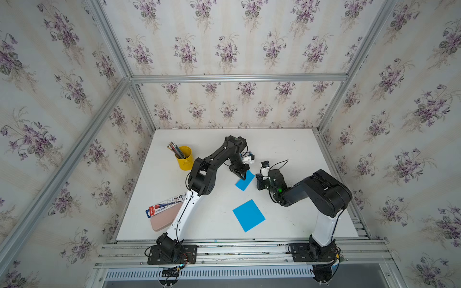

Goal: Fold the square paper along the opposite sides
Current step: Smooth out the paper at the center of the board.

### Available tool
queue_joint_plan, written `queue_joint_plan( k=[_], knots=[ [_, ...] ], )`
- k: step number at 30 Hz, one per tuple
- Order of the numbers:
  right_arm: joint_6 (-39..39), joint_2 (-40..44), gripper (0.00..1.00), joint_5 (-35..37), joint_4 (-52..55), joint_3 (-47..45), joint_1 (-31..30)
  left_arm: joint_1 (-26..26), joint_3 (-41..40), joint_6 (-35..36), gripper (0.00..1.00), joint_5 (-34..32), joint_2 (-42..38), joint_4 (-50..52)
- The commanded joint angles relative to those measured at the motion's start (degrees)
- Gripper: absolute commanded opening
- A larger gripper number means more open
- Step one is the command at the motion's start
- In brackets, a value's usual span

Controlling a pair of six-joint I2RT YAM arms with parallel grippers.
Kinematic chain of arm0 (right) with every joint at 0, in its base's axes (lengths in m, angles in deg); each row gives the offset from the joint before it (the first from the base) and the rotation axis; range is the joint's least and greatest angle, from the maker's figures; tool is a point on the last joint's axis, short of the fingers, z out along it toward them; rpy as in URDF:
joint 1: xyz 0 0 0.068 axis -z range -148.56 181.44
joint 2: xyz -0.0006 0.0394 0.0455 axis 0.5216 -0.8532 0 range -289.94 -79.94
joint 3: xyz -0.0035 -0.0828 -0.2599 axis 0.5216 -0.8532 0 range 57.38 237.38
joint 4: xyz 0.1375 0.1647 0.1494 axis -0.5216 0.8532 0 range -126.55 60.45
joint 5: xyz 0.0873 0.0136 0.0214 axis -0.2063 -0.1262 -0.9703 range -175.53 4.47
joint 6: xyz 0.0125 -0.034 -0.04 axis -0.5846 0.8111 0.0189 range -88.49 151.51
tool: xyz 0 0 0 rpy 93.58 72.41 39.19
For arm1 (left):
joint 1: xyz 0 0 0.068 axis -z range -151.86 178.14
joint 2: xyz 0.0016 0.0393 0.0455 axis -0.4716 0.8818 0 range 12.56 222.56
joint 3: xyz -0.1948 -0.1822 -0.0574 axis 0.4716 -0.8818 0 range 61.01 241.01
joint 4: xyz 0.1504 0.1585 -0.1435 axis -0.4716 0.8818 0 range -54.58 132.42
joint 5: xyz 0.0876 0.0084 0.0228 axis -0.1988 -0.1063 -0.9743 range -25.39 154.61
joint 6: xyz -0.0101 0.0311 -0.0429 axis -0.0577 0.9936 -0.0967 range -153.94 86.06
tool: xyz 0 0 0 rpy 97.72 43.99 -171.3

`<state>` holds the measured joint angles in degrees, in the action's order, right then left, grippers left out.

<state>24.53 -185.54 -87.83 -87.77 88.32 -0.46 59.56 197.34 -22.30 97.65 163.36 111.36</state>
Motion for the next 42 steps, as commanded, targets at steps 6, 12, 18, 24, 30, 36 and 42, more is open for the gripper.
queue_joint_plan(
  k=[6, 12, 18, 24, 30, 36, 42],
  knots=[
    [11.29, 2.00, 0.00, -10.36, -3.47, -1.23, -1.61, -0.46, 2.10, 4.42, 0.00, 0.70, 2.14, 2.31],
    [14.75, -0.45, 0.00, -9.06, -0.89, 0.13, -3.61, -0.92, -0.19, 5.96, 0.00, 0.32, 1.12, 1.52],
    [15.77, -1.75, 0.00, -8.77, 0.55, 1.91, -3.98, -0.92, -0.72, 6.20, 0.00, -0.12, 1.25, 1.41],
    [15.77, -1.64, 0.00, -7.68, 0.87, 1.46, -5.43, -0.92, -0.55, 6.50, 0.00, -0.14, 1.25, 1.49],
    [16.25, -3.02, 0.00, -6.32, 4.01, 2.87, -5.94, -0.90, -0.63, 6.47, 0.00, -0.19, 1.16, 1.58],
    [16.65, -2.79, 0.00, -4.66, 9.26, 4.13, -6.57, -0.94, -0.68, 6.60, 0.00, -0.44, 0.99, 1.59],
    [16.40, -2.76, 0.00, -3.13, 14.78, 4.49, -8.10, -1.36, -0.65, 6.38, 0.00, -0.53, 0.90, 1.31]
  ],
)
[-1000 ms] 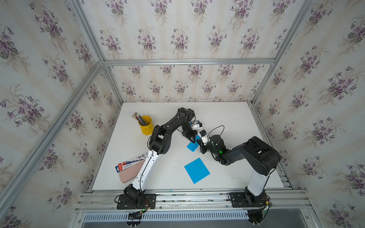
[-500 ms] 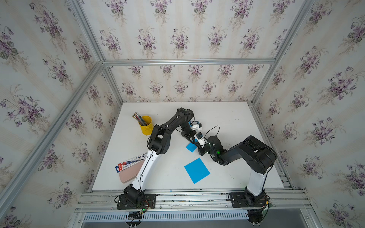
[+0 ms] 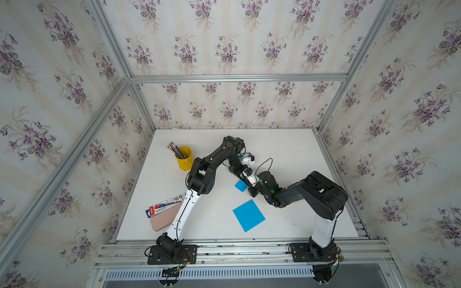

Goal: Fold the square paper along the opposite sides
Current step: Smooth out the paper at the center of the board.

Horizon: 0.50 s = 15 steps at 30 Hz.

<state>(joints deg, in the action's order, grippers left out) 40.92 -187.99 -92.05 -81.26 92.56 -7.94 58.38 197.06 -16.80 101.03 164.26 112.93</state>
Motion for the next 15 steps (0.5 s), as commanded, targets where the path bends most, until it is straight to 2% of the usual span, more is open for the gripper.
queue_joint_plan(
  k=[1, 5, 15],
  knots=[
    [-0.21, -0.49, 0.00, 1.77, 10.30, 0.98, -1.02, -0.27, -0.42, 0.87, 0.00, -3.98, 0.00, -0.18],
    [-2.74, -0.27, 0.00, 2.73, 15.94, 2.13, -2.07, -0.44, -0.30, 0.79, 0.00, -3.82, -0.17, -0.26],
    [-8.49, 2.30, 0.00, 3.88, 21.44, 0.38, -3.94, -0.57, -0.10, 0.82, 0.00, -3.83, -0.48, -0.44]
  ],
)
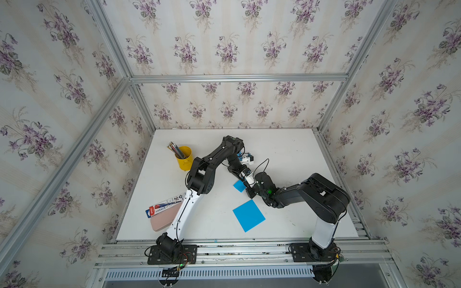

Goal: Fold the square paper along the opposite sides
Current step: Smooth out the paper at the center of the board.

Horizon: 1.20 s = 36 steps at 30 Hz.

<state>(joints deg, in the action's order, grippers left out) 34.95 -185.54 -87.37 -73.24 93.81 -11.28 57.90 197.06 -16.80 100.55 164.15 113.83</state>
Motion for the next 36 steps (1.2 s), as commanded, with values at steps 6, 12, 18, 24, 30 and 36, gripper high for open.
queue_joint_plan(
  k=[6, 12, 18, 24, 30, 36],
  knots=[
    [-5.16, 0.94, 0.00, 0.93, 14.89, -2.15, -1.82, -0.05, -0.37, 0.81, 0.00, -3.55, -0.33, -1.24],
    [-8.58, 1.58, 0.00, 2.89, 18.40, -2.05, -2.49, 0.04, -1.09, 0.78, 0.00, -3.76, -0.51, -1.33],
    [-10.98, 4.06, 0.00, 4.06, 20.94, -3.14, -3.93, 0.12, -1.01, 0.79, 0.00, -3.77, -0.49, -1.51],
    [-12.30, 6.96, 0.00, 4.06, 21.13, -4.52, -4.13, 0.12, -0.78, 0.76, 0.00, -3.78, -0.18, -1.51],
    [-7.53, 11.00, 0.00, 3.54, 18.14, -4.17, -4.12, 0.12, -0.37, 0.69, 0.00, -3.70, -0.24, -1.59],
    [-5.32, 10.21, 0.00, 0.87, 12.06, -1.45, -4.52, 0.12, -0.25, 0.77, 0.00, -4.04, -0.15, -1.16]
  ],
)
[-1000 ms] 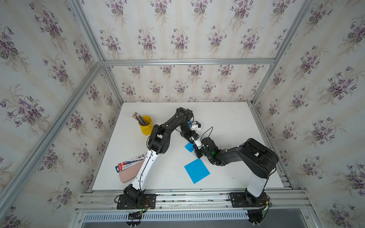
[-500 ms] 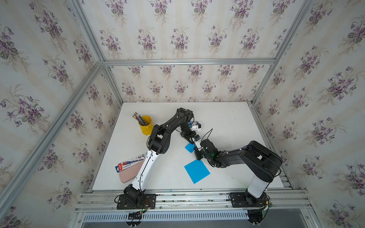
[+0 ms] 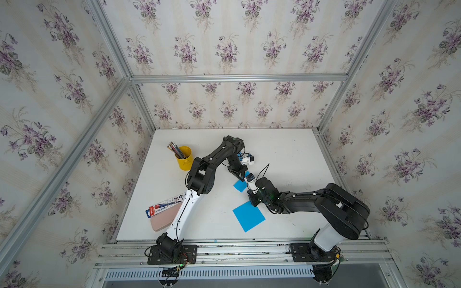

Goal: Fold the square paper along the opposite sides
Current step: Smooth out the paper at the center of the board.

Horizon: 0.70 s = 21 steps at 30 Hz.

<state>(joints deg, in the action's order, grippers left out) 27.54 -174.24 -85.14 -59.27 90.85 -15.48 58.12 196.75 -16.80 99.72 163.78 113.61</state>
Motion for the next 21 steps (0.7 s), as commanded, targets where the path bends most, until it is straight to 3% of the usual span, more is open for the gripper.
queue_joint_plan(
  k=[1, 12, 21],
  knots=[
    [2.36, -1.88, 0.00, -1.47, -2.48, 2.20, -0.53, -0.09, -0.01, 0.70, 0.00, -3.24, 0.22, -0.94],
    [3.12, -9.81, 0.00, -1.79, -6.92, 5.53, -1.16, -0.09, -0.48, 0.71, 0.00, -4.33, -0.31, -0.94],
    [-0.55, -6.25, 0.00, -0.39, -5.01, -0.47, -3.77, -0.38, -0.27, 0.65, 0.00, -4.72, -0.31, -1.03]
  ],
)
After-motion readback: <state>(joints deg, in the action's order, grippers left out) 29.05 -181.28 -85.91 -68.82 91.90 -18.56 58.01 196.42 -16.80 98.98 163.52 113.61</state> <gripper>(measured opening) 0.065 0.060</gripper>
